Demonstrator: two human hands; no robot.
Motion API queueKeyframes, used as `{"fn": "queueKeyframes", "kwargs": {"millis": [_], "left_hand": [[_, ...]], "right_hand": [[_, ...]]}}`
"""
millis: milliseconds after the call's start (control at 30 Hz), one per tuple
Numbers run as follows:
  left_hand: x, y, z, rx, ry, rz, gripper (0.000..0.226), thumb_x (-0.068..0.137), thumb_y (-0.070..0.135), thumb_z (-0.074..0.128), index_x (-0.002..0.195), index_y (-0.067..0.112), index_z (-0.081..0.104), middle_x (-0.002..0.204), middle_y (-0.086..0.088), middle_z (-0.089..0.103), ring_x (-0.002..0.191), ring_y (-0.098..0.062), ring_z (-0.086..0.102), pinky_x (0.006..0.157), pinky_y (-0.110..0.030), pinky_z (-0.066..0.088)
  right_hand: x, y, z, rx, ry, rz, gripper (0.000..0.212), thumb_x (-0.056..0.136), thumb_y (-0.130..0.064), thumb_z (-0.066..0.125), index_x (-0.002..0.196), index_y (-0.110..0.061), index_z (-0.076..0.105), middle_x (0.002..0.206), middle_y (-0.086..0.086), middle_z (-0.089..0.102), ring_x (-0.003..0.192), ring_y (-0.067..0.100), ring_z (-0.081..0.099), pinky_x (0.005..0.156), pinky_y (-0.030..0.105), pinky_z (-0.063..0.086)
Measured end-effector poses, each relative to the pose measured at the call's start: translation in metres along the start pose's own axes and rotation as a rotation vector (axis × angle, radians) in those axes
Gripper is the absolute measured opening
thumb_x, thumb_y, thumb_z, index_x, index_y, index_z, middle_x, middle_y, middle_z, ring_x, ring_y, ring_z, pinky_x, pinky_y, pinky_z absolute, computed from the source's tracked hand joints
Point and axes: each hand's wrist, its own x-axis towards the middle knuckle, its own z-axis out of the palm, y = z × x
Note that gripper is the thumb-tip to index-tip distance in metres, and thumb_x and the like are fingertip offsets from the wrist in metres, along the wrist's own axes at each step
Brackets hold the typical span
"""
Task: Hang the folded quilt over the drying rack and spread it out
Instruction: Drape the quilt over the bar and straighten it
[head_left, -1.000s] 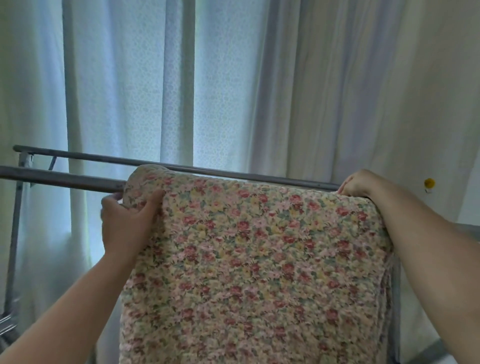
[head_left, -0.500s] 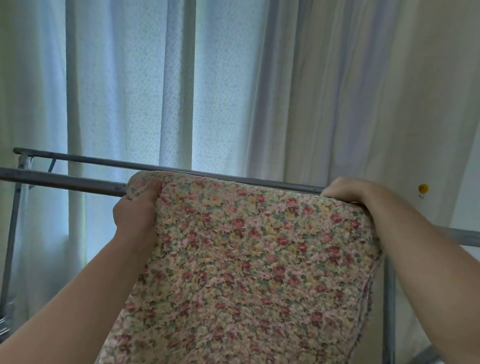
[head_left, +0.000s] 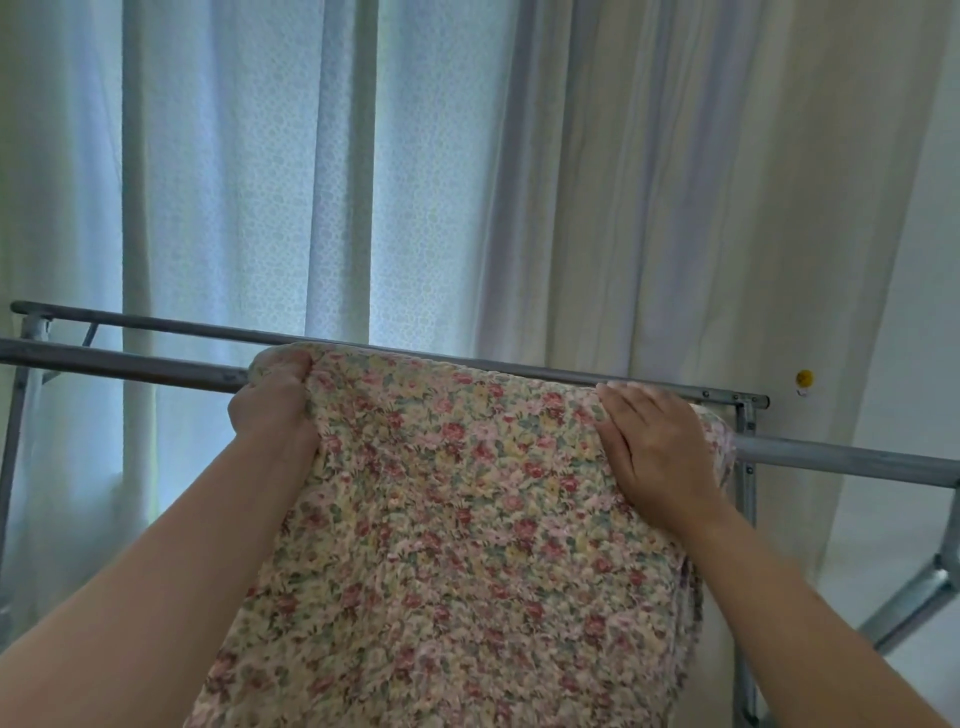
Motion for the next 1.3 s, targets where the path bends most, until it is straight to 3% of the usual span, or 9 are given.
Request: {"fn": "queueKeyframes", "kwargs": {"millis": [200,367,533,700,800,967,1067,1167,1300], "left_hand": [[0.0,0.001,0.002,-0.007,0.01,-0.009,0.042,0.071,0.022,0.078,0.106,0.01,0.058,0.092,-0.005,0.066,0.084,-0.02,0.067,0.083,-0.036,0.056],[0.001,0.0,0.001,-0.011,-0.004,-0.005,0.043,0.072,0.022,0.078,0.107,0.01,0.056,0.082,-0.002,0.061,0.072,-0.014,0.063,0.08,-0.031,0.056],[0.002,0.004,-0.001,0.035,-0.034,0.019,0.037,0.073,0.021,0.077,0.103,0.006,0.061,0.093,-0.005,0.066,0.081,-0.019,0.067,0.08,-0.035,0.057],[0.006,0.027,0.008,0.388,-0.105,0.275,0.05,0.077,0.038,0.068,0.112,0.005,0.056,0.098,-0.007,0.061,0.09,-0.024,0.061,0.086,-0.036,0.052],[0.017,0.056,0.02,0.541,-0.118,0.359,0.022,0.078,0.031,0.063,0.082,0.01,0.057,0.079,-0.004,0.057,0.086,-0.024,0.057,0.08,-0.035,0.05],[0.038,0.08,0.046,0.729,-0.093,0.475,0.019,0.081,0.015,0.059,0.067,0.005,0.049,0.066,-0.005,0.048,0.067,-0.023,0.05,0.049,-0.026,0.036],[0.055,0.077,0.061,0.915,-0.014,0.585,0.028,0.081,0.009,0.061,0.103,-0.008,0.054,0.098,-0.018,0.059,0.094,-0.032,0.059,0.065,-0.031,0.044],[0.069,0.056,0.06,1.195,-0.039,0.557,0.046,0.083,0.008,0.06,0.123,-0.005,0.042,0.122,-0.023,0.05,0.112,-0.036,0.052,0.086,-0.04,0.044],[0.072,0.033,0.045,1.589,-0.06,0.523,0.017,0.084,0.023,0.058,0.09,0.007,0.057,0.082,-0.007,0.053,0.089,-0.028,0.053,0.074,-0.035,0.038]], "right_hand": [[-0.044,0.0,0.006,-0.025,0.04,0.275,0.058,0.094,-0.056,0.021,0.137,-0.022,0.04,0.144,0.017,0.039,0.135,0.033,0.026,0.107,0.054,0.02],[-0.059,-0.031,0.003,0.445,0.207,0.754,0.065,0.085,-0.058,0.045,0.143,-0.035,0.025,0.154,0.014,0.007,0.141,0.027,0.01,0.109,0.04,0.016],[-0.052,-0.043,-0.009,0.583,0.264,0.858,0.06,0.088,-0.023,0.061,0.142,-0.025,0.034,0.133,0.02,0.031,0.114,0.028,0.043,0.088,0.023,0.032],[-0.015,-0.023,-0.024,0.463,0.37,0.767,0.046,0.084,-0.005,0.063,0.128,-0.008,0.052,0.122,0.026,0.047,0.113,0.034,0.046,0.089,0.02,0.031],[0.024,-0.006,-0.036,0.387,0.383,0.713,0.046,0.078,-0.004,0.069,0.122,-0.008,0.057,0.117,0.027,0.053,0.107,0.034,0.049,0.089,0.026,0.03],[0.08,0.022,-0.042,0.34,0.222,0.786,0.044,0.074,-0.018,0.075,0.114,-0.011,0.058,0.12,0.023,0.044,0.096,0.034,0.053,0.085,0.028,0.04],[0.098,0.034,-0.034,0.252,0.058,0.81,0.038,0.071,-0.021,0.078,0.101,-0.007,0.059,0.118,0.024,0.049,0.094,0.034,0.055,0.081,0.031,0.042],[0.095,0.041,-0.018,0.128,-0.352,0.806,0.031,0.072,-0.031,0.076,0.089,-0.008,0.062,0.105,0.016,0.063,0.087,0.028,0.056,0.069,0.027,0.039],[0.078,0.042,-0.01,0.077,-0.694,0.909,0.053,0.08,-0.046,0.062,0.114,-0.005,0.062,0.123,0.016,0.059,0.103,0.031,0.057,0.074,0.03,0.042]]}}
